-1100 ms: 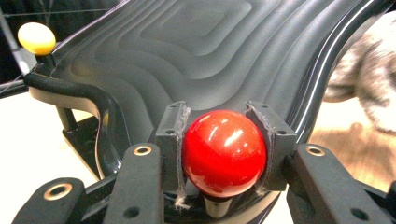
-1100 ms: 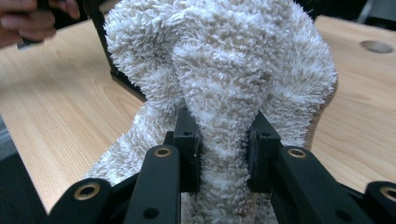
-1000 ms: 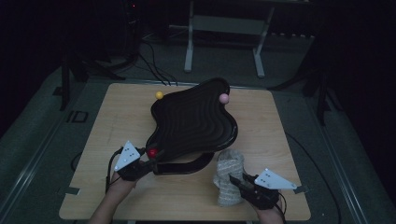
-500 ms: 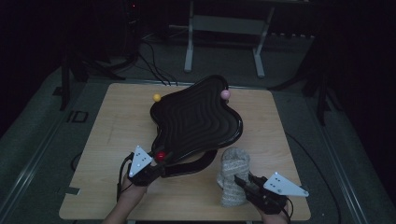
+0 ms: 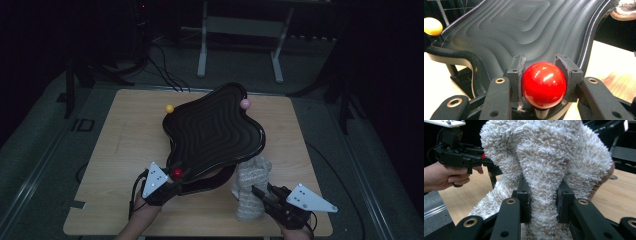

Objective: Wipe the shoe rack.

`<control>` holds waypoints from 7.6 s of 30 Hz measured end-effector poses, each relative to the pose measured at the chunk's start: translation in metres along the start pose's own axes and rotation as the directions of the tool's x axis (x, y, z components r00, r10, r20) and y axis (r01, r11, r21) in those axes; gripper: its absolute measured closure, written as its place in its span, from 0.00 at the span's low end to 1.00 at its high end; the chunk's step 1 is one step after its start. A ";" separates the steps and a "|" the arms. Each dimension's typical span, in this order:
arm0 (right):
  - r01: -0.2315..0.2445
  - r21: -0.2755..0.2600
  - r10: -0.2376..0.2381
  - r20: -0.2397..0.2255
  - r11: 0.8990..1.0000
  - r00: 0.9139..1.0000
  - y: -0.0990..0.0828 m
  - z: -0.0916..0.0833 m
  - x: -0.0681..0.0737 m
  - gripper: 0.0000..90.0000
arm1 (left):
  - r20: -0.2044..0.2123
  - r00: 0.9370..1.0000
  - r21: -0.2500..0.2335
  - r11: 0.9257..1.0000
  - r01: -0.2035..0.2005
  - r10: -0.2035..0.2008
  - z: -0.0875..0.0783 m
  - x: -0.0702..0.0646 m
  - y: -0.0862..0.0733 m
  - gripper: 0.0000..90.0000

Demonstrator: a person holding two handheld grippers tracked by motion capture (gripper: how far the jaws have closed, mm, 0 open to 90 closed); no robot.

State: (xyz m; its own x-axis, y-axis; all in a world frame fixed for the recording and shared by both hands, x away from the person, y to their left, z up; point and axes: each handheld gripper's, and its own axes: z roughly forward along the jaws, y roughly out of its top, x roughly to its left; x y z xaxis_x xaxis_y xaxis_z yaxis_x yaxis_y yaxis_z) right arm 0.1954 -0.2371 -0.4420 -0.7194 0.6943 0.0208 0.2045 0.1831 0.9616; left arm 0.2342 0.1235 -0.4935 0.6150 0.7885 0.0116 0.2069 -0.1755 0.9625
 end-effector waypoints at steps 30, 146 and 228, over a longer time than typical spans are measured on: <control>0.054 -0.041 -0.061 -0.188 0.998 0.980 0.042 0.067 0.047 0.78 | 0.045 0.998 -0.077 0.996 -0.032 0.035 -0.047 0.005 0.021 0.49; 0.003 0.101 -0.011 0.081 0.995 0.997 0.018 0.091 -0.019 0.56 | 0.109 0.994 0.018 1.000 0.006 -0.008 -0.022 0.114 -0.002 0.66; -0.144 0.221 0.050 0.383 0.965 0.922 -0.010 0.167 -0.192 0.76 | 0.075 0.996 -0.084 0.996 0.043 -0.037 -0.068 0.090 -0.022 0.20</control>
State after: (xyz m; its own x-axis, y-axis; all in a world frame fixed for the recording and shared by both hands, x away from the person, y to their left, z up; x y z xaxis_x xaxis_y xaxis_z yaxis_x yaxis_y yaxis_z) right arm 0.4422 -0.2562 -0.5016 -0.3986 0.9164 -0.0373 0.4476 0.2299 0.8642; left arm 0.2330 0.2384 -0.4950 0.6624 0.7478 -0.0441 0.1687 -0.0916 0.9814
